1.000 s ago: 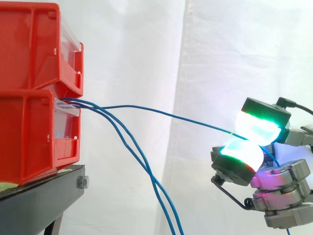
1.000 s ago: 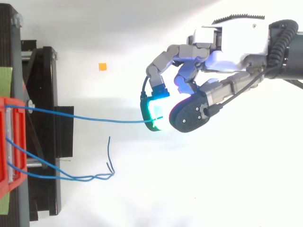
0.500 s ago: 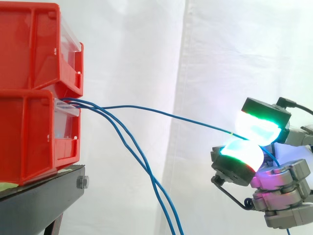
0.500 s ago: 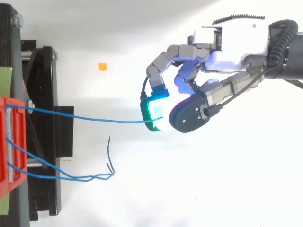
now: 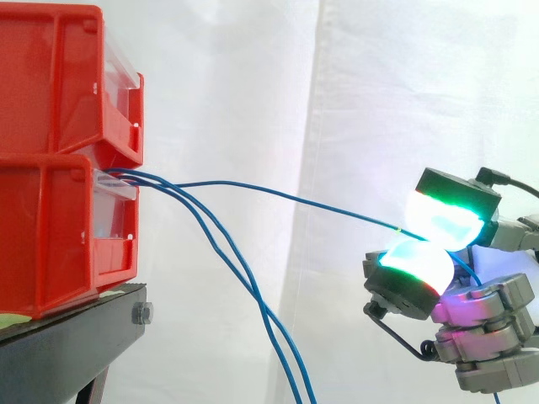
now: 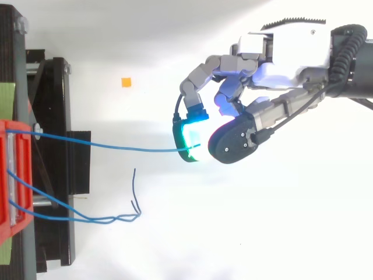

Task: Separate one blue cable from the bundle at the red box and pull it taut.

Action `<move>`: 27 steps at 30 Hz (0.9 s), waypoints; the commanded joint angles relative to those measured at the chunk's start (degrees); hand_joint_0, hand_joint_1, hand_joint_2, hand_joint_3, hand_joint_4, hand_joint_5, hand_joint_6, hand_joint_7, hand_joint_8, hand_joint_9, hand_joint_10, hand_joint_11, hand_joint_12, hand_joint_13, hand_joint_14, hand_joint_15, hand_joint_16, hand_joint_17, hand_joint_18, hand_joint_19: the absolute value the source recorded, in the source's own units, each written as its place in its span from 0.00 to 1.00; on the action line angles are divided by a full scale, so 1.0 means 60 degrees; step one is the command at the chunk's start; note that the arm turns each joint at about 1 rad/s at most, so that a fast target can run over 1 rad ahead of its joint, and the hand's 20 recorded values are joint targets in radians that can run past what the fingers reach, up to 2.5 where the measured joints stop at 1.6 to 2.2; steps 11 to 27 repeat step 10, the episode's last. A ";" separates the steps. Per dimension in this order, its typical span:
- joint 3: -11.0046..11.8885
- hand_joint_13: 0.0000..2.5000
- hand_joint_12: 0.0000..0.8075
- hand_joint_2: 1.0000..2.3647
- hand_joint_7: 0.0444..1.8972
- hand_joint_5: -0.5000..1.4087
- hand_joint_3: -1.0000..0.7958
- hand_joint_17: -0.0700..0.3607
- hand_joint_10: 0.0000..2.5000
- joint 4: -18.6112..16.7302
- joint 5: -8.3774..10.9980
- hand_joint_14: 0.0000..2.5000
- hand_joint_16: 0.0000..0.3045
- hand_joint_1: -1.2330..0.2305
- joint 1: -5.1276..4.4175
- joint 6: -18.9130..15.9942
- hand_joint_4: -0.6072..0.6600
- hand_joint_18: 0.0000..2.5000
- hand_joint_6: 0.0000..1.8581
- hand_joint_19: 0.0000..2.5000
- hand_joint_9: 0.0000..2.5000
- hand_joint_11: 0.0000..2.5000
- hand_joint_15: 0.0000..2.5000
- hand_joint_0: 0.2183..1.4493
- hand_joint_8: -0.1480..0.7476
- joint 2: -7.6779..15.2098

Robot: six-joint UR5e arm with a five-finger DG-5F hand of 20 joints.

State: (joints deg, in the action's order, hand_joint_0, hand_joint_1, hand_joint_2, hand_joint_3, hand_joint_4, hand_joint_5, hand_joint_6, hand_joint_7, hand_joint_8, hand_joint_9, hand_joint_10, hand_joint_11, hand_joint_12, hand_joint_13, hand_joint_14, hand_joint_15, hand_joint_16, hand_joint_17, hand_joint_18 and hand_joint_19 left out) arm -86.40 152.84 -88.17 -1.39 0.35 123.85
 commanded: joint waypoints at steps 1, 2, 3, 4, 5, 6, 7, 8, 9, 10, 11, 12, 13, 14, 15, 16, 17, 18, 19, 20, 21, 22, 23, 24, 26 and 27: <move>0.0000 0.34 0.42 0.01 0.73 0.16 0.51 0.35 0.48 0.0000 -0.0011 1.00 0.12 0.33 -0.0002 0.0000 0.28 0.47 0.52 0.77 0.41 0.64 0.58 0.44 0.43 -0.0002; 0.0000 0.34 0.42 0.01 0.73 0.16 0.51 0.35 0.47 0.0000 0.0003 1.00 0.12 0.33 -0.0002 0.0000 0.29 0.47 0.52 0.77 0.41 0.65 0.58 0.44 0.44 -0.0002; 0.0000 0.34 0.42 0.01 0.73 0.16 0.51 0.35 0.47 0.0000 0.0003 1.00 0.12 0.33 -0.0002 0.0000 0.29 0.47 0.52 0.77 0.41 0.65 0.58 0.44 0.43 0.0013; 0.0000 0.34 0.42 0.01 0.73 0.16 0.51 0.35 0.47 -0.0015 0.0003 1.00 0.12 0.33 -0.0002 0.0000 0.29 0.47 0.52 0.77 0.41 0.65 0.58 0.44 0.43 0.0013; 0.0000 0.34 0.42 0.01 0.73 0.16 0.51 0.35 0.47 0.0000 0.0003 1.00 0.12 0.33 -0.0002 0.0000 0.29 0.47 0.52 0.76 0.41 0.65 0.58 0.44 0.43 -0.0002; 0.0000 0.34 0.42 0.01 0.73 0.16 0.51 0.35 0.47 0.0000 -0.0011 1.00 0.12 0.33 -0.0002 0.0000 0.29 0.47 0.52 0.76 0.42 0.65 0.58 0.44 0.44 -0.0002; 0.0000 0.34 0.42 0.01 0.73 0.16 0.51 0.35 0.47 -0.0044 0.0003 1.00 0.12 0.33 -0.0002 0.0000 0.29 0.47 0.52 0.76 0.42 0.65 0.58 0.44 0.44 -0.0002; 0.0000 0.34 0.42 0.01 0.73 0.16 0.51 0.35 0.46 -0.0044 0.0003 1.00 0.12 0.33 -0.0002 0.0000 0.29 0.47 0.52 0.76 0.42 0.65 0.58 0.44 0.43 -0.0002; 0.0000 0.34 0.42 0.01 0.73 0.16 0.51 0.35 0.46 0.0000 0.0003 1.00 0.12 0.33 -0.0002 0.0000 0.29 0.47 0.52 0.76 0.42 0.65 0.58 0.44 0.43 -0.0002; 0.0000 0.34 0.42 0.01 0.73 0.16 0.51 0.35 0.46 -0.0029 -0.0011 1.00 0.12 0.33 -0.0002 0.0000 0.29 0.47 0.52 0.76 0.42 0.65 0.58 0.44 0.43 0.0013; 0.0000 0.34 0.42 0.01 0.73 0.16 0.51 0.35 0.46 -0.0029 -0.0011 1.00 0.12 0.33 -0.0002 0.0000 0.29 0.47 0.52 0.76 0.42 0.65 0.58 0.44 0.43 0.0013; 0.0000 0.34 0.42 0.01 0.73 0.16 0.51 0.35 0.46 -0.0029 -0.0011 1.00 0.12 0.33 -0.0002 0.0000 0.29 0.47 0.52 0.76 0.42 0.65 0.58 0.44 0.43 0.0013; 0.0000 0.34 0.42 0.01 0.73 0.16 0.51 0.35 0.46 -0.0029 -0.0011 1.00 0.12 0.33 -0.0002 0.0000 0.29 0.47 0.52 0.76 0.42 0.65 0.58 0.44 0.43 0.0013; 0.0000 0.34 0.42 0.01 0.73 0.16 0.51 0.35 0.46 -0.0029 -0.0011 1.00 0.12 0.33 -0.0002 0.0000 0.29 0.47 0.52 0.76 0.42 0.65 0.58 0.44 0.43 0.0013; 0.0000 0.34 0.42 0.01 0.73 0.16 0.51 0.35 0.46 -0.0029 -0.0011 1.00 0.12 0.33 -0.0002 0.0000 0.29 0.47 0.52 0.76 0.42 0.65 0.58 0.44 0.43 0.0013; 0.0000 0.34 0.42 0.01 0.73 0.16 0.51 0.35 0.46 -0.0029 -0.0011 1.00 0.12 0.33 -0.0002 0.0000 0.29 0.47 0.52 0.76 0.42 0.65 0.58 0.44 0.43 0.0013; 0.0000 0.34 0.42 0.01 0.73 0.16 0.51 0.35 0.46 -0.0029 -0.0011 1.00 0.12 0.33 -0.0002 0.0000 0.29 0.47 0.52 0.76 0.42 0.65 0.58 0.44 0.43 0.0013; 0.0000 0.34 0.42 0.01 0.73 0.16 0.51 0.35 0.46 -0.0029 -0.0011 1.00 0.12 0.33 -0.0002 0.0000 0.29 0.47 0.52 0.76 0.42 0.65 0.58 0.44 0.43 0.0013; 0.0000 0.34 0.42 0.01 0.73 0.16 0.51 0.35 0.46 -0.0029 -0.0011 1.00 0.12 0.33 -0.0002 0.0000 0.29 0.47 0.52 0.76 0.42 0.65 0.58 0.44 0.43 0.0013; 0.0000 0.34 0.42 0.01 0.73 0.16 0.51 0.35 0.46 -0.0029 -0.0011 1.00 0.12 0.33 -0.0002 0.0000 0.29 0.47 0.52 0.76 0.42 0.65 0.58 0.44 0.43 0.0013; 0.0000 0.34 0.42 0.01 0.73 0.16 0.51 0.35 0.46 -0.0029 -0.0011 1.00 0.12 0.33 -0.0002 0.0000 0.29 0.47 0.52 0.76 0.42 0.65 0.58 0.44 0.43 0.0013; 0.0000 0.34 0.42 0.01 0.73 0.16 0.51 0.35 0.46 -0.0029 -0.0011 1.00 0.12 0.33 -0.0002 0.0000 0.29 0.47 0.52 0.76 0.42 0.65 0.58 0.44 0.43 0.0013; 0.0000 0.34 0.42 0.01 0.73 0.16 0.51 0.35 0.46 -0.0029 -0.0011 1.00 0.12 0.33 -0.0002 0.0000 0.29 0.47 0.52 0.76 0.42 0.65 0.58 0.44 0.43 0.0013; 0.0000 0.34 0.42 0.01 0.73 0.16 0.51 0.35 0.46 -0.0029 -0.0011 1.00 0.12 0.33 -0.0002 0.0000 0.29 0.47 0.52 0.76 0.42 0.65 0.58 0.44 0.43 0.0013; 0.0000 0.34 0.42 0.01 0.73 0.16 0.51 0.35 0.46 -0.0029 -0.0011 1.00 0.12 0.33 -0.0002 0.0000 0.29 0.47 0.52 0.76 0.42 0.65 0.58 0.44 0.43 0.0013; 0.0000 0.34 0.42 0.01 0.73 0.16 0.51 0.35 0.46 -0.0029 -0.0011 1.00 0.12 0.33 -0.0002 0.0000 0.29 0.47 0.52 0.76 0.42 0.65 0.58 0.44 0.43 0.0013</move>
